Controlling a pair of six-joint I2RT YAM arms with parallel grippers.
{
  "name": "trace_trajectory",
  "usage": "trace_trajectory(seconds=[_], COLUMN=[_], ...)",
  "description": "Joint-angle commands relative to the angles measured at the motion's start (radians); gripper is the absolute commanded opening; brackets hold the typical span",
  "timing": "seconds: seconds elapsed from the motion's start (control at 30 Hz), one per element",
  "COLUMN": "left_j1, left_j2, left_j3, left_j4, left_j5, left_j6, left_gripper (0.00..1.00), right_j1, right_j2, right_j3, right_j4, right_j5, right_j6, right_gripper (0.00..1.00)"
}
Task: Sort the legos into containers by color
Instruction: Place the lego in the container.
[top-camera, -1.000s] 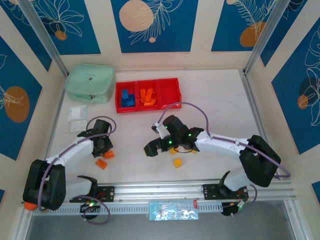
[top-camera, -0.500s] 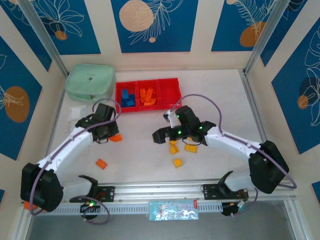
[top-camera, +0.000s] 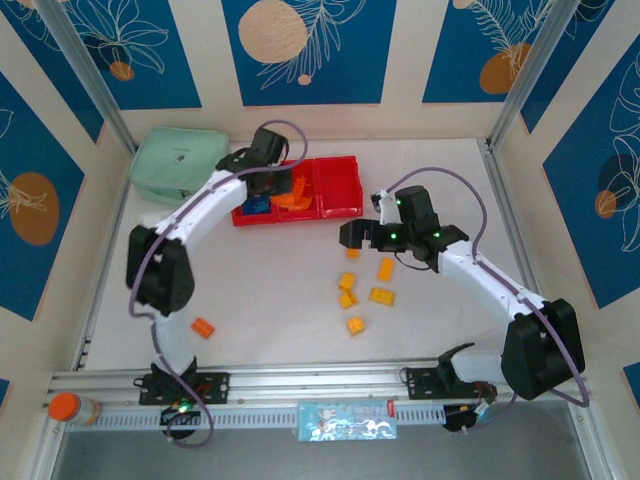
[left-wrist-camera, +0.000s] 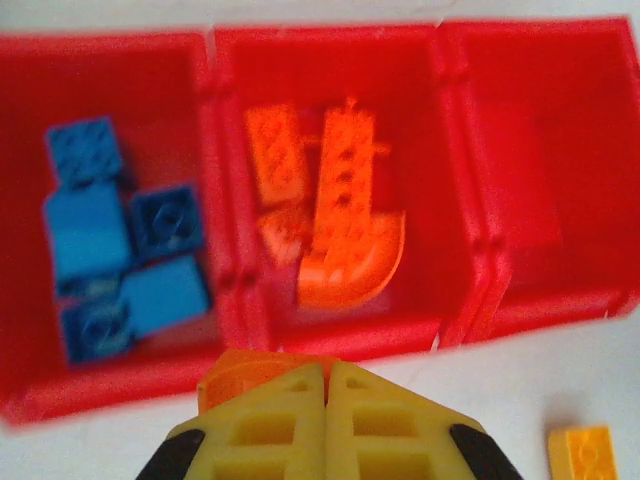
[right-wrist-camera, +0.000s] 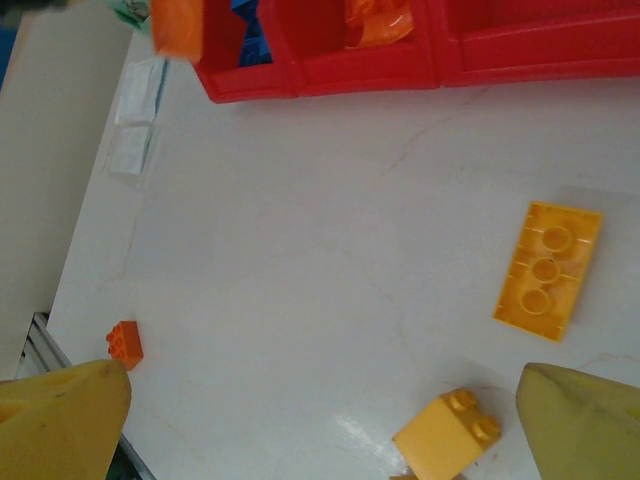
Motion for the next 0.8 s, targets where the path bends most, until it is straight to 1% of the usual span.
trace_trajectory(seconds=[0.0, 0.1, 0.17, 0.2, 0.3, 0.4, 0.5, 0.6, 0.67, 0.77], left_j1=[0.003, 0.012, 0.013, 0.013, 0.013, 0.013, 0.012, 0.009, 0.0, -0.015], left_j2=[0.116, 0.229, 0.282, 0.307, 0.357, 0.379, 0.35, 0.288, 0.21, 0.056], left_j3=[0.151, 0.267, 0.313, 0.335, 0.413, 0.478, 0.485, 0.459, 0.381, 0.204], left_j4=[0.004, -0.017, -0.013, -0.015, -0.034, -0.06, -0.085, -0.131, -0.132, -0.11], left_j5=[-0.011, -0.021, -0.017, -0.017, -0.004, 0.011, 0.003, 0.02, 0.029, 0.028], left_j6=[0.103, 0.104, 0.107, 0.104, 0.121, 0.144, 0.16, 0.161, 0.165, 0.155], left_gripper=[0.0, 0.0, 0.0, 0.02, 0.16, 0.26, 0.33, 0.35, 0.38, 0.42], right_j1=[-0.018, -0.031, -0.037, -0.039, -0.045, -0.049, -0.049, -0.043, -0.028, 0.006], right_j2=[-0.025, -0.022, -0.02, -0.021, -0.024, -0.029, -0.033, -0.041, -0.04, -0.025], right_j3=[0.014, 0.014, 0.017, 0.019, 0.025, 0.034, 0.043, 0.036, 0.025, 0.019], right_j4=[-0.032, -0.034, -0.036, -0.037, -0.039, -0.043, -0.052, -0.053, -0.046, -0.048], right_j5=[-0.041, -0.044, -0.047, -0.048, -0.043, -0.044, -0.058, -0.065, -0.068, -0.085], right_j6=[-0.023, -0.024, -0.025, -0.025, -0.029, -0.036, -0.043, -0.044, -0.054, -0.078], right_gripper=[0.99, 0.99, 0.99, 0.99, 0.99, 0.99, 0.99, 0.99, 0.99, 0.99])
